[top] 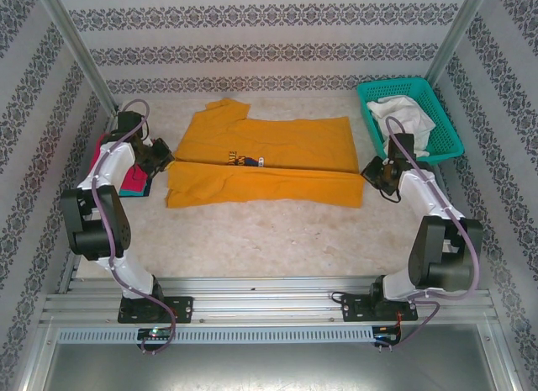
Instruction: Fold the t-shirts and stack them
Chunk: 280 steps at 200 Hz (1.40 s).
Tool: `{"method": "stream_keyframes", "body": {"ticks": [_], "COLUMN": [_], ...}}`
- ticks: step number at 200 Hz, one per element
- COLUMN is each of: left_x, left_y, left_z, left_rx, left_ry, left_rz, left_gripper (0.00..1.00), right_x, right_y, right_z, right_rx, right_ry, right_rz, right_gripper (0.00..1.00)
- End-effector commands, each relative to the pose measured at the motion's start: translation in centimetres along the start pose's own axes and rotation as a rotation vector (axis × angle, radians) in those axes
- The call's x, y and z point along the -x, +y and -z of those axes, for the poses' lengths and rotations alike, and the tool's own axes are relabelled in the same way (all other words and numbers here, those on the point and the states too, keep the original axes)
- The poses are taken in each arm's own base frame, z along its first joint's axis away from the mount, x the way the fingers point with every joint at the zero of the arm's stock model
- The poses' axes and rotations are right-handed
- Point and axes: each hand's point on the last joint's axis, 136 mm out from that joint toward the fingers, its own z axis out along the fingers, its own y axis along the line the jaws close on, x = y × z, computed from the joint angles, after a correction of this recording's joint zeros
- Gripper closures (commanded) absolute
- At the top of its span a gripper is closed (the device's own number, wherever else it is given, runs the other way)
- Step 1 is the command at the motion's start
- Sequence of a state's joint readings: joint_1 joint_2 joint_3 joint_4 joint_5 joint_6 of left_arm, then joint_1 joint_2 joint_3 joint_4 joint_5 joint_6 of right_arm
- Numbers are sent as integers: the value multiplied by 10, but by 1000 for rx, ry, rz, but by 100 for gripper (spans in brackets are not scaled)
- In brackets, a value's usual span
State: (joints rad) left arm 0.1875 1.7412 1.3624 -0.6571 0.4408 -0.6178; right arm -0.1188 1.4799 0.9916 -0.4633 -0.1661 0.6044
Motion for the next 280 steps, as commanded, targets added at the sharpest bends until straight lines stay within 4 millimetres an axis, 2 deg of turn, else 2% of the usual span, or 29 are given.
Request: {"method": "stream_keyframes", "body": {"ticks": [1,69,129,218,227,231,232,233,234,245,247,258,267,280], "left_x": [20,23,19,9,10,10,10,10,10,11,10,11,11,6], "left_y": [0,3,12,29,29,30,31,31,31,30,30,28,25,17], "left_z": [7,-4,-27,-31,-31,-31,-31,-30,-30,-26,-25,-16,-7,2], "left_rx": [20,29,41,88,92,95,96,97,98,100,101,111,126,142], "left_ry": [-54,-37,10,18,14,13,13,12,11,-3,-4,-29,-60,-91], "left_rz": [-39,-31,-11,-6,-2,3,3,2,3,3,2,-11,-32,-62], "left_gripper": [100,100,100,100,91,86,84,82,80,57,53,22,2,0], "right_x": [17,29,31,40,40,40,40,40,40,41,41,43,43,39], "right_y": [1,7,13,30,31,33,33,33,33,35,36,41,45,52], "right_z": [-1,-11,-25,-48,-50,-50,-50,-50,-50,-46,-44,-35,-25,-11], "right_rx": [-30,-37,-36,-71,-75,-75,-75,-75,-75,-73,-70,-52,-36,-21], "right_ry": [-47,-38,-11,27,34,36,36,35,35,26,19,-13,-50,-105], "right_rz": [30,57,81,174,182,188,188,191,191,211,218,240,260,300], "right_gripper": [100,100,100,100,95,87,87,82,82,58,51,36,27,19]}}
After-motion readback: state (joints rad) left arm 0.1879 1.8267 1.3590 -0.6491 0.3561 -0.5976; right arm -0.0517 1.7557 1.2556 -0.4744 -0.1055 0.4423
